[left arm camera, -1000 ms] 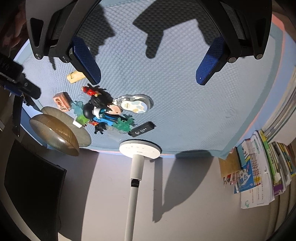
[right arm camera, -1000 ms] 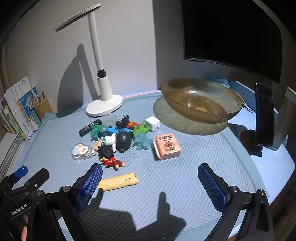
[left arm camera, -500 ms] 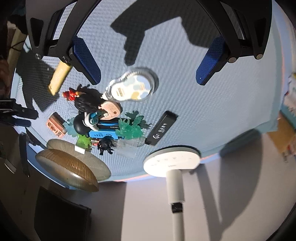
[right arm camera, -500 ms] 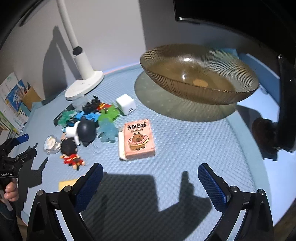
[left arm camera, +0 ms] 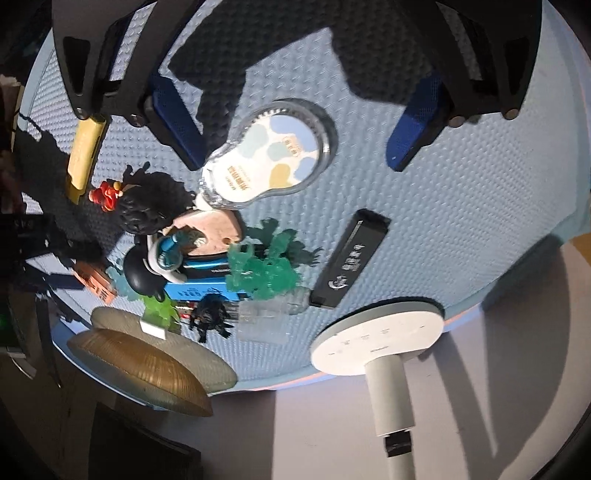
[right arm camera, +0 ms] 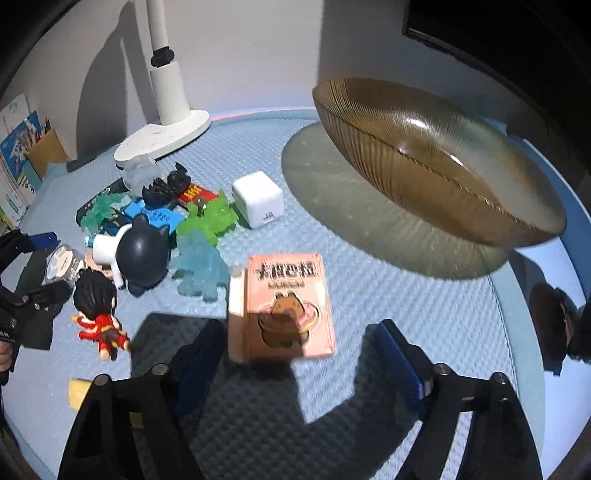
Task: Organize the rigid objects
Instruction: 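Grasp the clear oval tape case with the left tool while the right tool grasps the pink capybara box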
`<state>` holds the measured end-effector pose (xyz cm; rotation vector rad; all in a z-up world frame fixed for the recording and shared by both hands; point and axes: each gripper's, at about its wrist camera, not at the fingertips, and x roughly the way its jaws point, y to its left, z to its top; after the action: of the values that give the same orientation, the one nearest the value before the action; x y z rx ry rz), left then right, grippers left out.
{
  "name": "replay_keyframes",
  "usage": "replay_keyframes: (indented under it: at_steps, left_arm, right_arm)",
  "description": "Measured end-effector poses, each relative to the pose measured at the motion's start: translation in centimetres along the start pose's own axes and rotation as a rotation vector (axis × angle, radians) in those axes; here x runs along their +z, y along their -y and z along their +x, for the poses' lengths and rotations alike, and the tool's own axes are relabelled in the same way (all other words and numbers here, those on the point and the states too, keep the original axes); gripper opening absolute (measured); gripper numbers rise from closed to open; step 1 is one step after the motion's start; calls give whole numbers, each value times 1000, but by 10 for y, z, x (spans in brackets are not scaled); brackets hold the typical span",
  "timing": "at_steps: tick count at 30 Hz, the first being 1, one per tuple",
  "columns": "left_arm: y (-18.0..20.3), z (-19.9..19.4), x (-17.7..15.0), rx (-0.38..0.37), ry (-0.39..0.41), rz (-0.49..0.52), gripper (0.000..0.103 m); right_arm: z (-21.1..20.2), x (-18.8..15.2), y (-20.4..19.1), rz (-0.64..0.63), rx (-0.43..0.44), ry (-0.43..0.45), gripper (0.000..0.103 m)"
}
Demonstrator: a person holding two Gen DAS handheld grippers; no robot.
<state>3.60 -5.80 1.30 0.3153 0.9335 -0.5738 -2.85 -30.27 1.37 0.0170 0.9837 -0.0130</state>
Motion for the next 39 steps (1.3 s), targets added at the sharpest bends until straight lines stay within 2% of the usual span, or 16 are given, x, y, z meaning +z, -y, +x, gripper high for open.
replay_keyframes:
  at_steps: [2,3,4,5,14,15,16,19,22,24,27,30,35,36,38,39]
  left_arm:
    - [4,-2,0,-10,4,1,78]
    - [6,-3,0,-25,7,-3,64]
    - [8,-4,0,-25,9,-7,63]
    - [10,-6,-1,-17,11,-13,63]
    - [30,-28,-25,-61,-28,-82,65]
    - [33,-29,-27,-46,-27,-67,74]
    - [35,-28,-27,-18,-29,-49,84]
    - [32,-25,-25,48,-17,-36,87]
    - [19,-21,-22,53,-7,-87,86]
    - [16,-21,-25,11,-7,-116,85]
    - [26,-30,-33,-43,0,-115,81]
    - [42,-36,-39,-76,-5,-100,80]
    - [43,-32,-37,-22,-2,-108,80]
    - [39,-30,-36,-22,-3,-117,77]
    - [37,-31,-34,-11,5,-120,60]
    - [38,-32,-34,-3,6,-115,46]
  right_arm:
    - [0,3,-2,-4,7,6,60]
    - [-1,3,-3,-3,9,8,55]
    - [-2,2,-5,-5,18,12,45]
    - [-3,2,-6,-8,19,15,41]
    - [-18,-18,11,25,43,-2,41]
    - [-20,-20,13,33,52,-3,41]
    - [-20,-21,14,40,58,-4,43]
    - [-20,-20,17,84,107,-5,66]
    - [-19,-20,13,89,86,3,67]
    - [-17,-20,10,80,59,5,67]
    - [-17,-23,3,45,0,20,58]
    - [-20,-24,2,34,-1,26,47]
    - [-23,-28,6,45,7,27,41]
    - [-24,-28,7,46,7,27,40]
    - [-27,-32,7,44,7,27,40]
    - [-28,-33,6,40,5,29,40]
